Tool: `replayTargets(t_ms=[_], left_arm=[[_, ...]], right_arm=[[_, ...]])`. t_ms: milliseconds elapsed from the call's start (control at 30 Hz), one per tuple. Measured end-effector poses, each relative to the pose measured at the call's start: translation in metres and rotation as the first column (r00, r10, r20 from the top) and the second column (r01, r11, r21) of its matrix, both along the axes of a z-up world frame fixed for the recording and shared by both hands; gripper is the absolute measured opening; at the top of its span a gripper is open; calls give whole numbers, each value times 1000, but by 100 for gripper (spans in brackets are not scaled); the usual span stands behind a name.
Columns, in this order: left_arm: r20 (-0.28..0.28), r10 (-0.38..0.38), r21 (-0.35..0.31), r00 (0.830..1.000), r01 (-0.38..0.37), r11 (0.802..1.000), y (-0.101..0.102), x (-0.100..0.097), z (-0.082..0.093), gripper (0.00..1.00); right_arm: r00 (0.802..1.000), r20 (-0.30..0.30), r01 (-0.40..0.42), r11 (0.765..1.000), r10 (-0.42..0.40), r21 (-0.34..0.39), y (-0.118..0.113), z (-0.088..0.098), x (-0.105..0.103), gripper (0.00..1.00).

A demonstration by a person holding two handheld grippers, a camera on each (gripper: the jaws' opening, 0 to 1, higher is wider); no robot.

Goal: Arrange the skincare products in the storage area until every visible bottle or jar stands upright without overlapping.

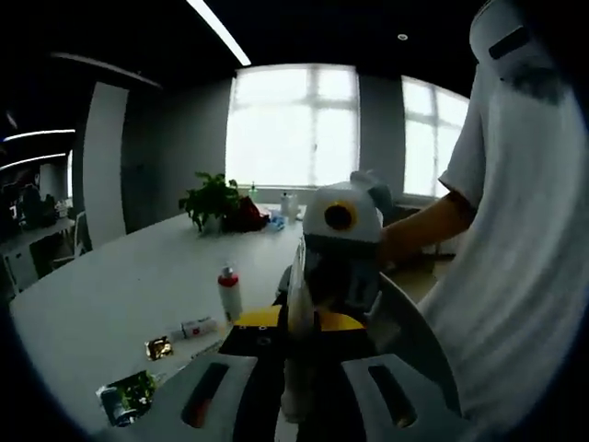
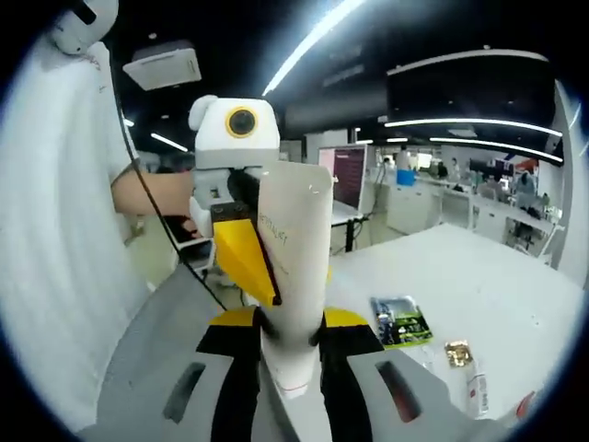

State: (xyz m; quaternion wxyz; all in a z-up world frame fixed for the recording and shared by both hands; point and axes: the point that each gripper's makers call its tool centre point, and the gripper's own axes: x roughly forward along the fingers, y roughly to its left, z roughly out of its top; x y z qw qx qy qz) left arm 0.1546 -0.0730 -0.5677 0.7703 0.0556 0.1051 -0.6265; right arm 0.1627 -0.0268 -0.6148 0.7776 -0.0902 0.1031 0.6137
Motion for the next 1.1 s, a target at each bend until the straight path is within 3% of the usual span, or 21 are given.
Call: replayTargets(t_ms=[500,867,1100], left_arm=[[3,-64,118,998,64,991,-24,-4,-32,6],[-58,-71,163,996,79,983,-47,-6,-63,7],[-84,-67,184,994,82,980,-60,0,-77,7]], right_arm=[[1000,0,-6,992,6,-130,-18,-29,-4,21],[1000,1,11,974,-11,-226,-48,-59,-7,21],[1000,0,10,966,-11,-259,-67,-75,3,21]])
